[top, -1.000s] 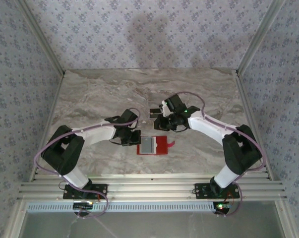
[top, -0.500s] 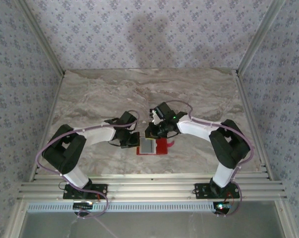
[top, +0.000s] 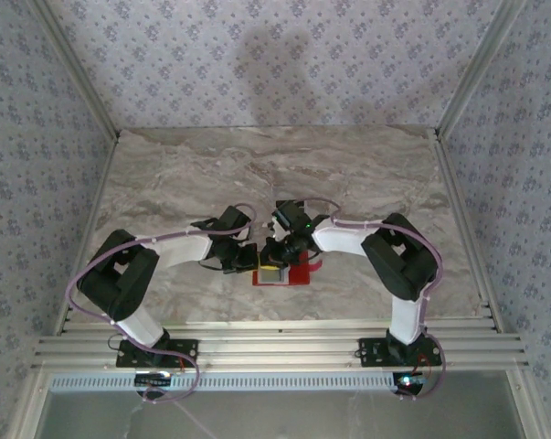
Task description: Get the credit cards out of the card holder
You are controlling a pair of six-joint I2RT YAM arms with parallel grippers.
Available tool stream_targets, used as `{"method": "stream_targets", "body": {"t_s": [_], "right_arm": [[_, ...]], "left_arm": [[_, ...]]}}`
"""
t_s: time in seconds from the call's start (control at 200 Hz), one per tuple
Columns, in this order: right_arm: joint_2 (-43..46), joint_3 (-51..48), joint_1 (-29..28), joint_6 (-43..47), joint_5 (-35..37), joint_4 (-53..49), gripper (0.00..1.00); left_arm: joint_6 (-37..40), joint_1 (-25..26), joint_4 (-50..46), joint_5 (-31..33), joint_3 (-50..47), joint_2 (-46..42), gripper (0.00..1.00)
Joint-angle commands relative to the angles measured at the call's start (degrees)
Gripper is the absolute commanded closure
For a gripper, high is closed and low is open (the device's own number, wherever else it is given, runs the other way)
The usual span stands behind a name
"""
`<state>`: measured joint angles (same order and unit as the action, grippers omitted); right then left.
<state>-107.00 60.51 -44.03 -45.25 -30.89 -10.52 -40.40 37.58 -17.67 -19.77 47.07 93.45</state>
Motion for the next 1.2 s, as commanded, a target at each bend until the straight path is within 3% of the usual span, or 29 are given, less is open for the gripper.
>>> {"method": "stream_targets", "body": {"t_s": [0.0,0.505,1.194], "right_arm": [[-1.18,-0.2,-0.53,-0.85,-0.2,-0.36,0.87],[1.94,0.57,-0.77,3.41,9.27,-12.12,0.7],[7.75,4.02,-1.56,6.56,24.11,-27.36,0.59]], "left_arm": [[0.12,-0.2,-0.34,-0.71,-0.65,0.62,1.0],[0.57,-0.18,-1.58,-0.09,-0.4,0.33,1.0],[0.59,-0.21,-1.84,-0.09,0.08,0.33,1.0]]}}
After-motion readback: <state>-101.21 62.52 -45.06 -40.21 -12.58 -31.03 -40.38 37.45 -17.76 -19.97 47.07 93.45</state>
